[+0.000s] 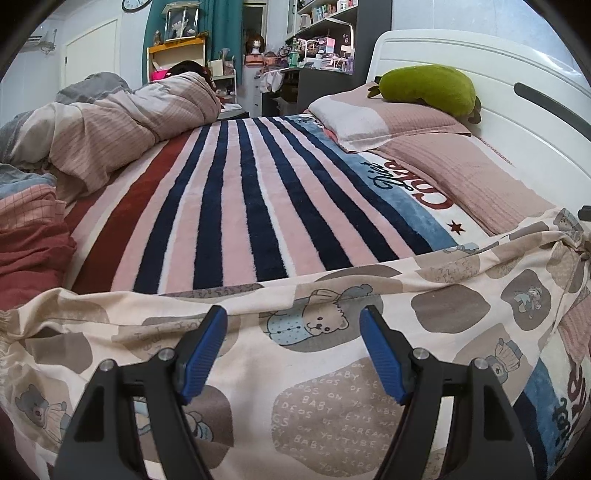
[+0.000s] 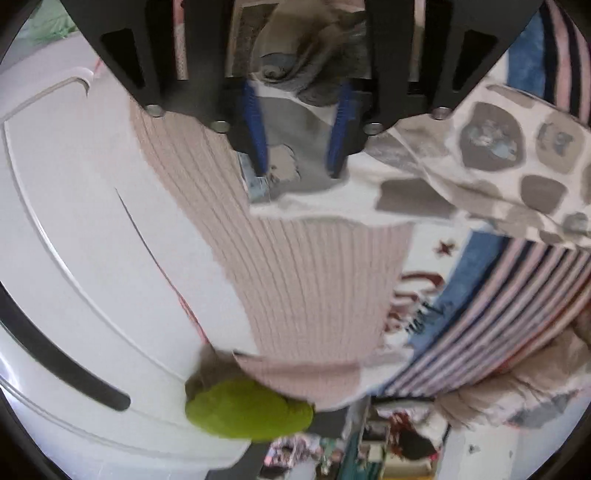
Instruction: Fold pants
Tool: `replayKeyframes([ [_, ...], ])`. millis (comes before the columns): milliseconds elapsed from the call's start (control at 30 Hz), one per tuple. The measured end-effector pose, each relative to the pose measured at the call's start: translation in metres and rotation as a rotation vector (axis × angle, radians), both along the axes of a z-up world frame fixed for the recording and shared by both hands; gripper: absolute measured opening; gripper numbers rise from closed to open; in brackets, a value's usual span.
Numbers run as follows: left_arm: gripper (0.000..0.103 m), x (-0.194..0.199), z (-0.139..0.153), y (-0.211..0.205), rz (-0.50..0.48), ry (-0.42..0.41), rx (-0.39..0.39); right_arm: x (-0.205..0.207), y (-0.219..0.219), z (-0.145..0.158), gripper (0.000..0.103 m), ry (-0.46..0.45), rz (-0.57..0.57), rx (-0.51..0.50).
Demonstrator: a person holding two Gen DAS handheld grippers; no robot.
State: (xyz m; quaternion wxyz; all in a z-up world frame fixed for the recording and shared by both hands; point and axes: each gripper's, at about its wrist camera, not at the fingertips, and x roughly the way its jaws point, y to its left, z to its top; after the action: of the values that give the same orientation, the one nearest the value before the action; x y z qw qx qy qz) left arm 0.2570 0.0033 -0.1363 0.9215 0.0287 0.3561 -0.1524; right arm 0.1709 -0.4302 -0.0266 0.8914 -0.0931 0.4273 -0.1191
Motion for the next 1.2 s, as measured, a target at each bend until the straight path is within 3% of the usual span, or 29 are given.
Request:
replayKeyframes([
  [33,0.071,0.000,0.000,0.000,0.000,0.000,0.001,-0.004,0.004,0.005,0.048,-0.011,0.028,0.038],
  [167,0.071,0.000,0.001,0.000,-0.003,-0.003,-0.001,-0.016,0.029,0.009,0.053,0.004,0.108,0.041],
  [233,0.071,-0.001,0.003,0.000,-0.004,-0.005,-0.004,-0.025,0.042,0.005,0.062,0.019,0.141,0.046],
  [400,0.071,-0.004,0.005,-0.001,-0.009,-0.011,-0.007,-0.040,0.059,-0.026,0.062,0.097,0.165,-0.035],
  [500,0.071,-0.004,0.005,-0.001,-0.008,-0.011,-0.006,-0.040,0.055,-0.045,0.057,0.129,0.121,-0.183],
  [533,0.071,-0.004,0.005,-0.001,-0.007,-0.012,-0.004,-0.040,0.054,-0.046,0.043,0.126,0.114,-0.228],
  [567,0.071,-0.003,0.004,-0.002,-0.003,-0.015,0.000,-0.039,0.051,-0.047,0.037,0.124,0.108,-0.264],
  [667,0.071,-0.001,0.003,0.000,0.012,-0.013,0.014,-0.033,0.038,-0.040,0.005,0.113,0.106,-0.253],
  [967,0.071,0.010,-0.006,0.003,0.049,-0.003,0.046,0.007,-0.001,-0.011,0.003,0.018,0.071,-0.212],
  [1100,0.071,0.012,-0.008,0.004,0.064,-0.006,0.048,0.031,-0.013,-0.017,0.004,0.020,0.048,-0.185],
  [1200,0.071,0.010,-0.007,0.003,0.065,-0.019,0.053,0.043,-0.019,-0.029,0.005,0.025,0.011,-0.224],
])
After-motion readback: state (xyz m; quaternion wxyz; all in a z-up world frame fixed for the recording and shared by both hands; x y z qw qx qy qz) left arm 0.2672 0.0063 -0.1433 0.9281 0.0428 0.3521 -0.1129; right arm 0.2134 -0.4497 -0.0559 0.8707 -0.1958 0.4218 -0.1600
